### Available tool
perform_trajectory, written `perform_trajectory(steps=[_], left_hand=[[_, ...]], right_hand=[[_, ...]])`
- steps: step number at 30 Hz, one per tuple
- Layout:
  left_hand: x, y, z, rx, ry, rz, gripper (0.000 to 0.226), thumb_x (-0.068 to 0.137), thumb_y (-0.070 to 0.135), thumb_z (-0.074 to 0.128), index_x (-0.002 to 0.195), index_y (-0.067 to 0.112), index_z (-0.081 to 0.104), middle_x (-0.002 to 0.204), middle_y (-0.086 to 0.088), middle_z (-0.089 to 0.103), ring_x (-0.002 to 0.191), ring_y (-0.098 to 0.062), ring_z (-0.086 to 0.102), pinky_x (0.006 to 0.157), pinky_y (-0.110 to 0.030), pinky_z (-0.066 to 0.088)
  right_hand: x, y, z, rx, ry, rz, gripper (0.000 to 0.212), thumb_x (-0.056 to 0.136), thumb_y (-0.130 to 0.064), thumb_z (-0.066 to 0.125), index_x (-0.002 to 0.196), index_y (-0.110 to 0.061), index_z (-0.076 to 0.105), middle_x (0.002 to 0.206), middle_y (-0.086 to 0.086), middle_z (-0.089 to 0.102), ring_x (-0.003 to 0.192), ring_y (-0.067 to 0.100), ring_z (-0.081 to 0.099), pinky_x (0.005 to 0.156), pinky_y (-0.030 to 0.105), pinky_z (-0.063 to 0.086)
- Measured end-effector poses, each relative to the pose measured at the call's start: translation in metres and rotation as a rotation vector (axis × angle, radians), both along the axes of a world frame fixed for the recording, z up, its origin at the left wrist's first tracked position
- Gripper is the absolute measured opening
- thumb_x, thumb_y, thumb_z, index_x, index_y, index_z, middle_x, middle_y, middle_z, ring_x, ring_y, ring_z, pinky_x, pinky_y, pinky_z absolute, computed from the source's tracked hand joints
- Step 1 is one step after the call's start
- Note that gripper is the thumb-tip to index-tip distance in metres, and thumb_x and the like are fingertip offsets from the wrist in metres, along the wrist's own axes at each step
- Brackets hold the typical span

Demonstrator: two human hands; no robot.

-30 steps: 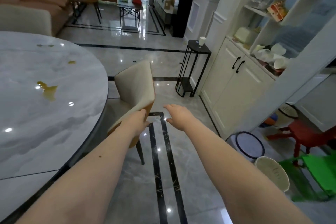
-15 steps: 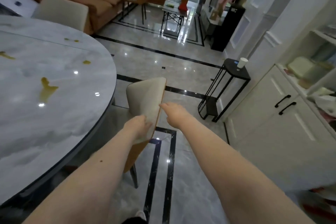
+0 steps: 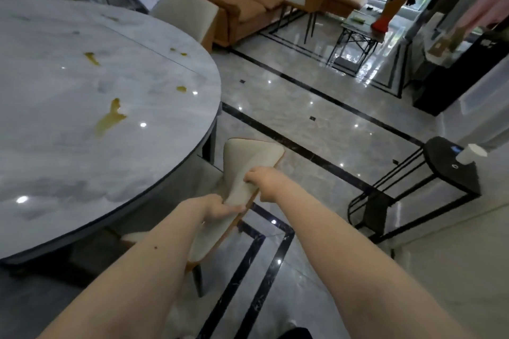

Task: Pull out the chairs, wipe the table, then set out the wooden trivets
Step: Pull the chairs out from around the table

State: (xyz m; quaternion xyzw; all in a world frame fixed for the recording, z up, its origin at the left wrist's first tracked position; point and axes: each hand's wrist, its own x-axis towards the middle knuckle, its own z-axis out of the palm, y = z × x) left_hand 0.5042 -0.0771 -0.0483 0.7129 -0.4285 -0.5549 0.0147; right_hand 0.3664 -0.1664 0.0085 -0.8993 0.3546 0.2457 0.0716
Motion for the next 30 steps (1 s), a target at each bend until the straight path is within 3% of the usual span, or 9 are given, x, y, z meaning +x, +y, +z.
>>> perform_trajectory(steps=[4, 8, 12, 15, 19, 23, 30], left_hand=[[-0.020, -0.009, 0.008, 0.056, -0.111, 0.109, 0.103, 0.069, 0.078, 0.055, 0.143, 0.011, 0.034, 0.138, -0.012, 0.047, 0.117, -0.030, 0.050, 0.100, -0.045, 0.041], [-0.044, 0.002, 0.006, -0.001, -0.268, 0.209, 0.086, 0.065, 0.070, 0.065, 0.129, 0.016, 0.047, 0.119, -0.004, 0.057, 0.098, -0.022, 0.056, 0.091, -0.040, 0.047], [-0.073, 0.020, 0.005, -0.101, -0.543, 0.263, 0.059, 0.077, 0.045, 0.068, 0.127, 0.021, 0.047, 0.121, -0.002, 0.057, 0.108, -0.022, 0.057, 0.089, -0.036, 0.049], [-0.083, 0.027, 0.005, -0.131, -0.667, 0.315, 0.056, 0.081, 0.037, 0.067, 0.130, 0.022, 0.044, 0.122, -0.004, 0.058, 0.110, -0.025, 0.057, 0.089, -0.036, 0.049], [-0.091, 0.029, 0.003, -0.100, -0.738, 0.370, 0.047, 0.081, 0.041, 0.067, 0.118, 0.019, 0.049, 0.115, -0.005, 0.060, 0.105, -0.024, 0.059, 0.088, -0.035, 0.049], [-0.091, 0.023, 0.004, -0.079, -0.796, 0.340, 0.046, 0.080, 0.045, 0.068, 0.115, 0.018, 0.052, 0.114, -0.004, 0.061, 0.106, -0.024, 0.058, 0.088, -0.034, 0.048], [-0.092, 0.016, 0.008, 0.003, -0.782, 0.341, 0.043, 0.086, 0.038, 0.064, 0.120, 0.014, 0.054, 0.121, -0.008, 0.059, 0.113, -0.025, 0.056, 0.094, -0.035, 0.045]], right_hand=[[-0.006, -0.028, -0.018, -0.004, -0.053, 0.141, 0.047, 0.086, -0.021, 0.064, 0.131, -0.021, 0.052, 0.126, 0.005, 0.056, 0.115, 0.026, 0.053, 0.099, 0.040, 0.045], [-0.022, -0.050, -0.027, 0.002, -0.140, 0.343, 0.040, 0.088, -0.020, 0.062, 0.127, -0.024, 0.053, 0.121, 0.004, 0.056, 0.113, 0.025, 0.053, 0.098, 0.041, 0.044], [-0.037, -0.063, -0.030, 0.034, -0.188, 0.473, 0.047, 0.092, -0.014, 0.052, 0.138, -0.024, 0.044, 0.137, 0.003, 0.048, 0.126, 0.025, 0.044, 0.110, 0.038, 0.028], [-0.038, -0.066, -0.034, 0.064, -0.218, 0.466, 0.048, 0.092, -0.010, 0.048, 0.136, -0.027, 0.041, 0.139, 0.002, 0.046, 0.129, 0.024, 0.040, 0.113, 0.042, 0.016], [-0.032, -0.075, -0.044, 0.090, -0.199, 0.459, 0.054, 0.089, -0.004, 0.048, 0.135, -0.031, 0.039, 0.140, 0.000, 0.044, 0.134, 0.024, 0.034, 0.115, 0.055, 0.005], [-0.029, -0.084, -0.047, 0.059, -0.147, 0.467, 0.066, 0.086, -0.001, 0.053, 0.139, -0.035, 0.036, 0.143, -0.001, 0.041, 0.137, 0.025, 0.029, 0.115, 0.060, 0.001], [-0.028, -0.082, -0.044, 0.035, -0.113, 0.491, 0.056, 0.087, -0.006, 0.053, 0.135, -0.031, 0.038, 0.134, 0.005, 0.044, 0.135, 0.031, 0.030, 0.111, 0.067, -0.001]])
